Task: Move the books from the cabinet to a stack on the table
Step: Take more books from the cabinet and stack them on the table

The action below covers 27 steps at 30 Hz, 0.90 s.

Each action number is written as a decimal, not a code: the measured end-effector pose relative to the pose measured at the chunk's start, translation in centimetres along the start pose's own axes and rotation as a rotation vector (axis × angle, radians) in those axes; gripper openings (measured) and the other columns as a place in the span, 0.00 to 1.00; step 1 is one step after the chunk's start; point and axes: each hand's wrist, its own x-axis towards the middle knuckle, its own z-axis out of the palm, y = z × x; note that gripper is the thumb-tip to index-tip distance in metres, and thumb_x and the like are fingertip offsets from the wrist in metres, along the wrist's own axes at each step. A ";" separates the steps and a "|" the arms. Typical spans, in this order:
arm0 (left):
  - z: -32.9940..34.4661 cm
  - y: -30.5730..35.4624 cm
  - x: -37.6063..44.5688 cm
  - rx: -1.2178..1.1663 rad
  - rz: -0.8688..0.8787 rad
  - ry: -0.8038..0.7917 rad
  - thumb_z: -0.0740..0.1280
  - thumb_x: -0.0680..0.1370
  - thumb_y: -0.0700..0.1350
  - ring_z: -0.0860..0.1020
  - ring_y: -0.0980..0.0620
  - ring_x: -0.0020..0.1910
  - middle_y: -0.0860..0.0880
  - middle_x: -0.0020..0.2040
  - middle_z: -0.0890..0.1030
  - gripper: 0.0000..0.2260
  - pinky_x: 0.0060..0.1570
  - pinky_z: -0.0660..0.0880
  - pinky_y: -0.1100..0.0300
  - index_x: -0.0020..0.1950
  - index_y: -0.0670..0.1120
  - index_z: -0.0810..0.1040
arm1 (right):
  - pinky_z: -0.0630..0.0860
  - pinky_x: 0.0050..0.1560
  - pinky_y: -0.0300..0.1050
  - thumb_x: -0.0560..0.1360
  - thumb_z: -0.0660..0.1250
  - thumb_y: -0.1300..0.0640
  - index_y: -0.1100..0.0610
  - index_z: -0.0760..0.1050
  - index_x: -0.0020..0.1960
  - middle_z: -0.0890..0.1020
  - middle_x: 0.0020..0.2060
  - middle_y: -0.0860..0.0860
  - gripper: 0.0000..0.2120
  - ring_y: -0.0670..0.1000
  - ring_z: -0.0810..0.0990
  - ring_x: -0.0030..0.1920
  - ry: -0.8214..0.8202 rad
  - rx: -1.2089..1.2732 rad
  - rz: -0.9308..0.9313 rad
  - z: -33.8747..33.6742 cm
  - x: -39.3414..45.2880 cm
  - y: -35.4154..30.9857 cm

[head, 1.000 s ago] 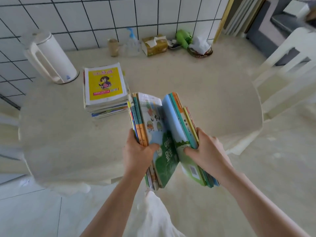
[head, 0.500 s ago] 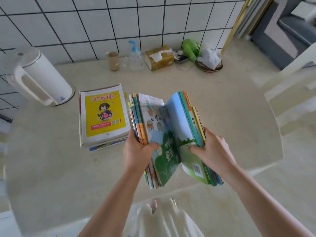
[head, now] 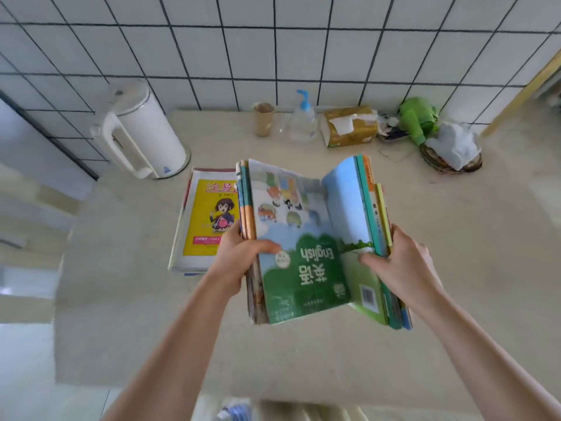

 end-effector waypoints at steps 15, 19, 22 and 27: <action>-14.4 6.0 7.5 -0.006 -0.178 -0.202 0.79 0.51 0.40 0.84 0.41 0.39 0.39 0.45 0.85 0.36 0.33 0.81 0.53 0.58 0.41 0.74 | 0.73 0.32 0.44 0.67 0.71 0.52 0.51 0.71 0.43 0.79 0.34 0.49 0.10 0.49 0.77 0.36 -0.028 0.000 0.025 2.7 3.5 -4.9; -16.0 5.3 10.5 0.108 -0.302 -0.269 0.83 0.51 0.44 0.83 0.38 0.49 0.37 0.54 0.83 0.43 0.44 0.82 0.47 0.64 0.39 0.73 | 0.76 0.36 0.46 0.67 0.71 0.52 0.52 0.72 0.44 0.80 0.34 0.49 0.10 0.50 0.79 0.36 -0.023 -0.019 0.051 3.6 3.6 -5.6; -16.0 4.9 11.2 0.118 -0.338 -0.261 0.75 0.65 0.38 0.83 0.38 0.49 0.38 0.54 0.83 0.30 0.43 0.82 0.48 0.65 0.40 0.71 | 0.77 0.34 0.46 0.67 0.71 0.52 0.51 0.71 0.44 0.80 0.34 0.48 0.10 0.49 0.79 0.36 -0.023 -0.036 0.056 4.2 3.6 -6.0; -16.7 4.7 11.6 0.086 -0.330 -0.267 0.79 0.60 0.39 0.82 0.37 0.52 0.39 0.55 0.83 0.37 0.45 0.81 0.46 0.66 0.43 0.70 | 0.71 0.29 0.44 0.67 0.71 0.53 0.51 0.70 0.41 0.79 0.31 0.49 0.09 0.50 0.78 0.34 -0.022 -0.060 0.056 4.7 3.8 -6.5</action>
